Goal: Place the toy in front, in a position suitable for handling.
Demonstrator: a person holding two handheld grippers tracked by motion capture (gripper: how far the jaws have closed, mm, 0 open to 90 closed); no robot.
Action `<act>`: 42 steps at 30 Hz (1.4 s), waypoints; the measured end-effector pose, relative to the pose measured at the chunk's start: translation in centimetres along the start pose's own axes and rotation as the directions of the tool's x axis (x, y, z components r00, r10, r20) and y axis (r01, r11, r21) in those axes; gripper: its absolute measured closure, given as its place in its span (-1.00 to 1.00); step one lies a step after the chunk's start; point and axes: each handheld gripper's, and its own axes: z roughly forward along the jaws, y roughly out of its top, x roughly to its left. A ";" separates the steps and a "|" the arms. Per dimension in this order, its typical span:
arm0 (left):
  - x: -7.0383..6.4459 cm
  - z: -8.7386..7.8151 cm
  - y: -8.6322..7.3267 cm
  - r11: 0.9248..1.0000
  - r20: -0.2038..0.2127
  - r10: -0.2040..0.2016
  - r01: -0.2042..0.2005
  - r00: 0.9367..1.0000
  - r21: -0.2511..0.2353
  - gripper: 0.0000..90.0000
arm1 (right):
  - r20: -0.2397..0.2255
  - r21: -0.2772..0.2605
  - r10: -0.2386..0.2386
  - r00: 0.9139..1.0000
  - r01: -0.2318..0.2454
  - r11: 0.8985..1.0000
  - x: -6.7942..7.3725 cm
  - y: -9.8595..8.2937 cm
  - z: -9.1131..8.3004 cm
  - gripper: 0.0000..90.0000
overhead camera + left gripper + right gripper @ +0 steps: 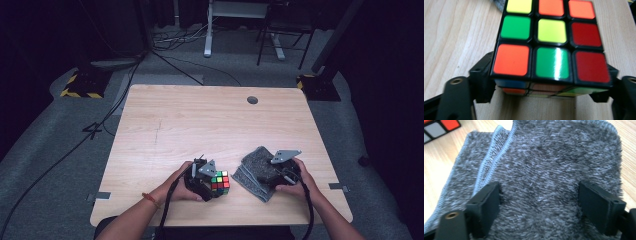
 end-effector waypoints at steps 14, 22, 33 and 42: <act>-0.1 -0.1 -0.4 0.999 -0.025 -0.030 0.030 0.999 -0.021 -0.65 | -0.058 -0.027 -0.019 0.998 0.018 0.999 0.9 -0.4 -0.8 0.48; -0.2 0.3 -0.4 1.000 -0.067 0.004 -0.006 0.998 -0.024 -0.64 | -0.049 -0.044 -0.061 0.997 0.058 0.997 1.0 -0.5 -1.0 0.61; -0.3 0.4 -0.3 1.000 -0.077 -0.001 0.000 0.997 -0.022 -0.64 | -0.055 -0.066 -0.064 0.996 0.060 0.996 0.3 -0.4 -1.5 0.66; -0.3 0.3 -0.3 0.999 -0.070 0.008 -0.011 0.998 -0.049 -0.28 | -0.033 -0.106 -0.042 0.999 0.038 0.994 -0.2 -0.4 -2.3 0.66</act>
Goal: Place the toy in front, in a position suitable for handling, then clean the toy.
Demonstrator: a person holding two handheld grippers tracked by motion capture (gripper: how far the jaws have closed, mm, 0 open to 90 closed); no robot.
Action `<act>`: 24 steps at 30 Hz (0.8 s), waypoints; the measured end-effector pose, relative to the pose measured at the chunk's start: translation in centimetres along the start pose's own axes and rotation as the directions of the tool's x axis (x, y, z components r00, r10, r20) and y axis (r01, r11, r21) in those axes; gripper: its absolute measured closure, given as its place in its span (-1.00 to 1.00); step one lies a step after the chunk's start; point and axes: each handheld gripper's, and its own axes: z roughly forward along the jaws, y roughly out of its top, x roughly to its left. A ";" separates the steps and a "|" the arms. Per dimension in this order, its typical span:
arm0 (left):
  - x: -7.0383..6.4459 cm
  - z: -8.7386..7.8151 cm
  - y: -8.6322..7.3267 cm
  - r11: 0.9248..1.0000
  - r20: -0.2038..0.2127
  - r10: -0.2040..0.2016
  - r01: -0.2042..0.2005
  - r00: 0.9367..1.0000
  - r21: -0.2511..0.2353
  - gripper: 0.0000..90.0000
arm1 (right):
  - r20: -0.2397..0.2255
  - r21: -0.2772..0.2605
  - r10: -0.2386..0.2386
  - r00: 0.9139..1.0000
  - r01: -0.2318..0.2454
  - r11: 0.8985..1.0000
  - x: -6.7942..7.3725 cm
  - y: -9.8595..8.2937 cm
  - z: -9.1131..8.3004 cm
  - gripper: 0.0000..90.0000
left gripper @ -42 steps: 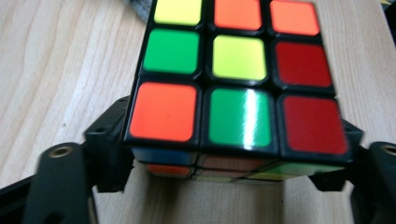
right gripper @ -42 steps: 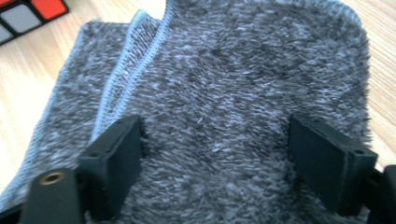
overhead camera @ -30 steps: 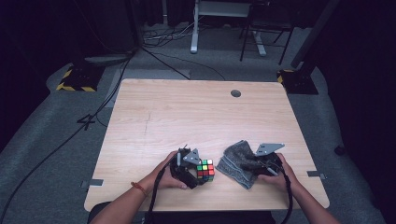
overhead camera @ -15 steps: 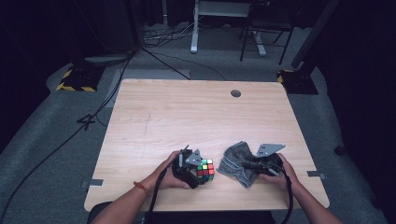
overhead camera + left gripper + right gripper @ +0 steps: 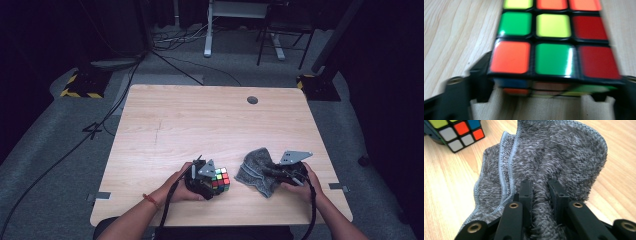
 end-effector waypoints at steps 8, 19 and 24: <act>0.1 0.2 0.3 1.000 -0.002 0.004 -0.004 1.000 0.003 -0.25 | -0.004 -0.015 -0.003 1.000 0.003 1.000 -0.1 0.1 -0.2 0.66; 0.8 0.0 1.0 0.999 -0.025 0.006 -0.005 1.000 0.048 -0.25 | -0.009 -0.040 -0.011 1.000 0.011 0.999 0.0 0.6 -0.6 0.67; 0.9 -0.4 1.6 0.999 -0.042 0.022 -0.021 0.999 0.040 -0.25 | -0.006 -0.063 -0.015 1.000 0.015 0.998 0.0 1.1 -1.1 0.68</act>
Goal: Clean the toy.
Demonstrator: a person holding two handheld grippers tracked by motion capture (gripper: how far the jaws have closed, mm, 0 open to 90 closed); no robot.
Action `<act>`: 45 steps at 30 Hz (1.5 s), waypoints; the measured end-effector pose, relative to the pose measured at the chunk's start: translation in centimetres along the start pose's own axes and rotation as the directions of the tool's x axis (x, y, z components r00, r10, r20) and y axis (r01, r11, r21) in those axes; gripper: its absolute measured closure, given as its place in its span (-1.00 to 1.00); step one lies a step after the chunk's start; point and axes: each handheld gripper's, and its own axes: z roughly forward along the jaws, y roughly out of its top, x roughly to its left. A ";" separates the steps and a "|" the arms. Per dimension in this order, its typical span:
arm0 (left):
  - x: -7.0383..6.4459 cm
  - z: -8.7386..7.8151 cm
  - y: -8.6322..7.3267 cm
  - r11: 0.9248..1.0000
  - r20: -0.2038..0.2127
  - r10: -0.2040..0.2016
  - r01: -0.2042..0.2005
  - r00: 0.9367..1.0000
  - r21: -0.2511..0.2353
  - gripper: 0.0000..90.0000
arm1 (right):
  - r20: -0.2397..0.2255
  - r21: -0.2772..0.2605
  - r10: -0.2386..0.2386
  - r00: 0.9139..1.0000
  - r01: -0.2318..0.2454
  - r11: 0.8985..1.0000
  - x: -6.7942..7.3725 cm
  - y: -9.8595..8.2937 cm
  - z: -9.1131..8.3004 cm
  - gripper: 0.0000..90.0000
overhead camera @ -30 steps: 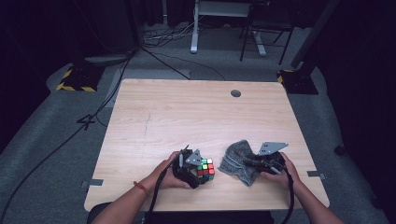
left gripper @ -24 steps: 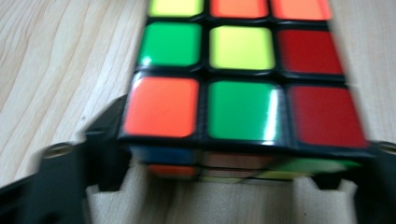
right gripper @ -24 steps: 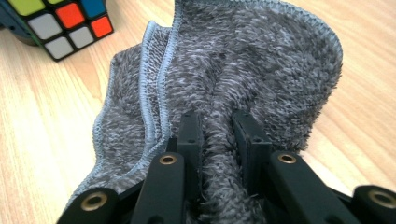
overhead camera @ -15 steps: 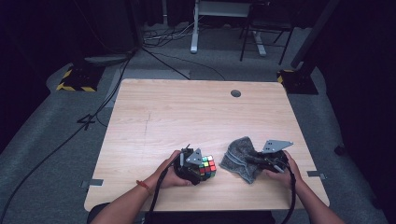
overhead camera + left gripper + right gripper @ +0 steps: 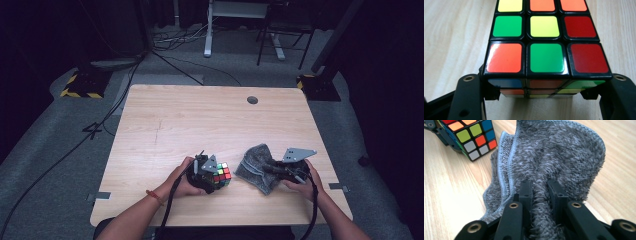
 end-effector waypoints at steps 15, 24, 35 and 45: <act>0.4 -1.1 3.1 0.998 -0.034 0.063 -0.063 0.997 -0.004 -0.25 | -0.035 -0.118 -0.054 0.998 0.050 0.992 1.7 4.2 -2.7 0.68; 0.9 -0.9 4.4 0.997 -0.059 0.082 -0.081 0.995 0.004 -0.25 | -0.090 -0.139 -0.094 0.991 0.081 0.987 2.7 7.2 -2.7 0.67; 0.2 -0.6 5.8 0.994 -0.061 0.108 -0.109 0.992 -0.009 -0.25 | -0.176 -0.084 -0.110 0.978 0.096 0.992 4.1 8.4 -0.4 0.67; 0.1 -0.1 5.4 0.994 -0.082 0.108 -0.108 0.991 0.013 -0.24 | -0.057 -0.010 -0.114 0.992 0.114 0.993 4.0 8.2 0.2 0.67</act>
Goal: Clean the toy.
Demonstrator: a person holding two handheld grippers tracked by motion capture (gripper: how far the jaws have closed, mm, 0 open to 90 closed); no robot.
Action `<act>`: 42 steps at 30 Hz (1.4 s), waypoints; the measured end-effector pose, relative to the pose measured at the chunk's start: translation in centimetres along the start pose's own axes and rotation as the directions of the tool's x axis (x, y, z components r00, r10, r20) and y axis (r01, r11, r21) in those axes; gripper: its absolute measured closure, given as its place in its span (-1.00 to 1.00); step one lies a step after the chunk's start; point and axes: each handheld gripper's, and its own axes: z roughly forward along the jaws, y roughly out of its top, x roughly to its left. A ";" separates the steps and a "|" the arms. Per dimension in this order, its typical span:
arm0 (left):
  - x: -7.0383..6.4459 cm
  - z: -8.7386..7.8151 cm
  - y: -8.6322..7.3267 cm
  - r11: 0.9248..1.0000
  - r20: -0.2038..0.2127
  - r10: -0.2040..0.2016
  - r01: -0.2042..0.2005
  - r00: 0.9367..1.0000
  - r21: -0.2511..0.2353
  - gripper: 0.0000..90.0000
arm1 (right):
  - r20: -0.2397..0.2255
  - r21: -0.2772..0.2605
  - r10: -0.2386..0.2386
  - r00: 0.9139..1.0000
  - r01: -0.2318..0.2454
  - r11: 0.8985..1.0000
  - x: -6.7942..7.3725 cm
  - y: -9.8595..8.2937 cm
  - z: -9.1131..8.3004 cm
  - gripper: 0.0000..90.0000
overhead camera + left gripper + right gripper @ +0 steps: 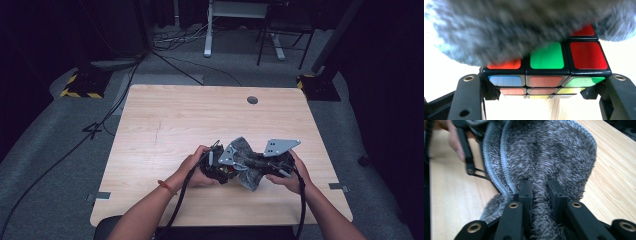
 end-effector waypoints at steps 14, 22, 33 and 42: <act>-0.9 1.1 0.4 0.999 0.016 0.038 -0.038 0.999 0.028 -0.25 | -0.061 -0.006 0.005 0.998 -0.005 1.000 0.5 0.1 0.1 0.68; -0.9 0.7 0.4 1.000 0.010 0.018 -0.018 1.000 -0.004 -0.24 | -0.118 -0.022 -0.007 0.993 0.004 1.000 1.7 1.3 1.0 0.68; -0.9 0.5 0.3 0.999 0.017 0.033 -0.033 0.999 0.016 -0.24 | 0.037 0.017 0.012 0.999 -0.013 1.000 -0.5 -0.2 0.0 0.68; -1.1 0.8 0.6 0.999 0.023 0.039 -0.039 0.999 0.017 -0.25 | -0.059 -0.023 0.000 0.998 -0.002 1.000 1.2 0.8 0.5 0.68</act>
